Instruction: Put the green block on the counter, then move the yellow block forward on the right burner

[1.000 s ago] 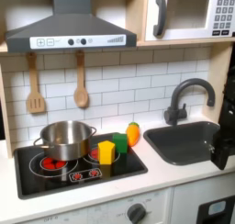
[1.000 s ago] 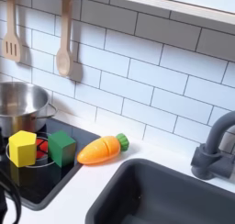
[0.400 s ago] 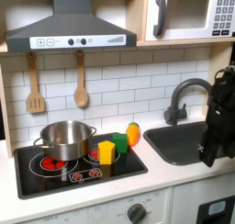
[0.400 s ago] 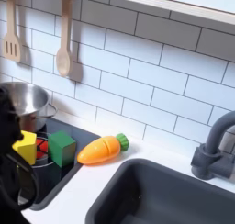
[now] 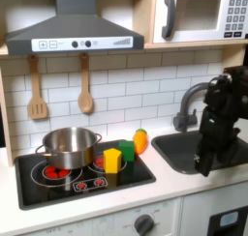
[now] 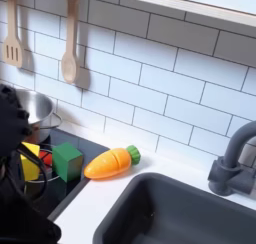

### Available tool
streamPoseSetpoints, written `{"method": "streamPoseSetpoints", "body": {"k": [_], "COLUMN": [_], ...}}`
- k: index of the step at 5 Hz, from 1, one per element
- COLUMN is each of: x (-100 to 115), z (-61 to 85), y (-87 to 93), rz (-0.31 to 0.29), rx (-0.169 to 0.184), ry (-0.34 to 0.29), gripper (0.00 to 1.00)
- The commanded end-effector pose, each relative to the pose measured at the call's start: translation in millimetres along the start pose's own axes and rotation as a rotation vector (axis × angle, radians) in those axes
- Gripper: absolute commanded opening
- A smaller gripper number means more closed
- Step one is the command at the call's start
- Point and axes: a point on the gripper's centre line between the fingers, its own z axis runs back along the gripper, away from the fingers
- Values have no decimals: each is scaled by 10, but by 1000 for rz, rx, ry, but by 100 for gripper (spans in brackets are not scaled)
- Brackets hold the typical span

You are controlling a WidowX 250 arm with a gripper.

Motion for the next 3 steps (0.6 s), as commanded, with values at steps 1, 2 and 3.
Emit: {"method": "streamPoseSetpoints", "body": {"k": [1, 2, 3], "x": [330, 482, 591], "z": [-72, -104, -149], "y": [140, 204, 268], "rz": [100, 150, 196], "rx": [8, 15, 21], "ry": [-22, -29, -22], "gripper": [100, 100, 100]}}
